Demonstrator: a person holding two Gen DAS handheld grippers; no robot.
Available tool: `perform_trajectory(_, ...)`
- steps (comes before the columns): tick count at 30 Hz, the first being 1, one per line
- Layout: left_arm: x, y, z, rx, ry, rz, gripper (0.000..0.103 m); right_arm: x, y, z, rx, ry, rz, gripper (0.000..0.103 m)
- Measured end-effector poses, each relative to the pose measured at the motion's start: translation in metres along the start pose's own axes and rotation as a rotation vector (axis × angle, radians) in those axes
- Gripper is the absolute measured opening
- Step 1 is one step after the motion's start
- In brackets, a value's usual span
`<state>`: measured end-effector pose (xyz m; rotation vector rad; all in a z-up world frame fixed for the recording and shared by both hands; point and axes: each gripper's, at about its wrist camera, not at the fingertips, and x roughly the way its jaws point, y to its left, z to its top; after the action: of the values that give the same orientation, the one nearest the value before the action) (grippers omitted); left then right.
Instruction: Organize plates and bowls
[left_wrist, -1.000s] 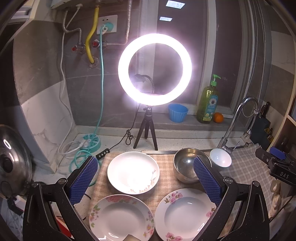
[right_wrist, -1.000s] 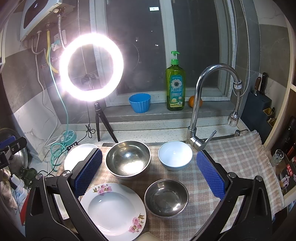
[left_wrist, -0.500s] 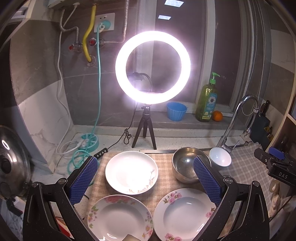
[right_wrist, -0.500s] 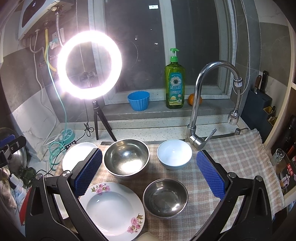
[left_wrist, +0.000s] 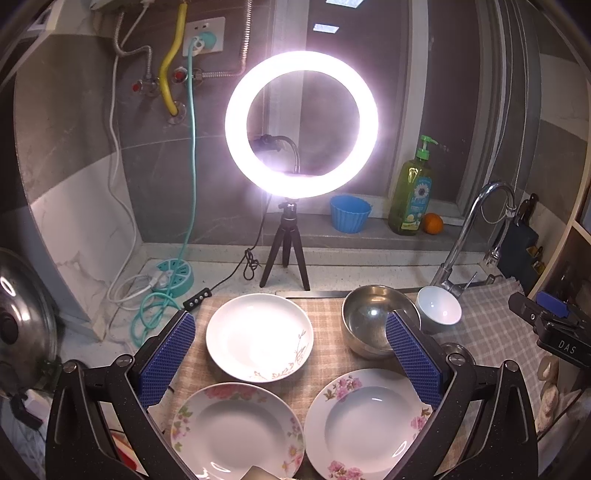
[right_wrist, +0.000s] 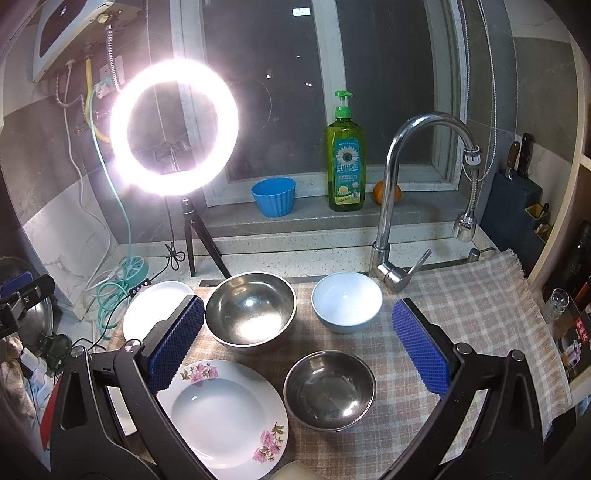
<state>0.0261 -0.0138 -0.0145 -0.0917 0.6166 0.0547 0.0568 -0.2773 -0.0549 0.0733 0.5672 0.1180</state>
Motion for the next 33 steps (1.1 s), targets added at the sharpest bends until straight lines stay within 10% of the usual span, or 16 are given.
perform_trajectory(14, 0.03, 0.019, -0.02, -0.022, 0.117, -0.063, 0.102, 0.008, -0.015, -0.02, 0.056, 0.071, 0.028, 0.103)
perform_trajectory(18, 0.048, 0.028, -0.032, -0.035, 0.196, -0.095, 0.089, 0.013, -0.024, -0.034, 0.083, 0.12, 0.039, 0.103)
perform_trajectory(33, 0.115, 0.008, -0.078, 0.051, 0.533, -0.299, 0.032, 0.044, -0.049, -0.136, 0.299, 0.434, 0.144, 0.051)
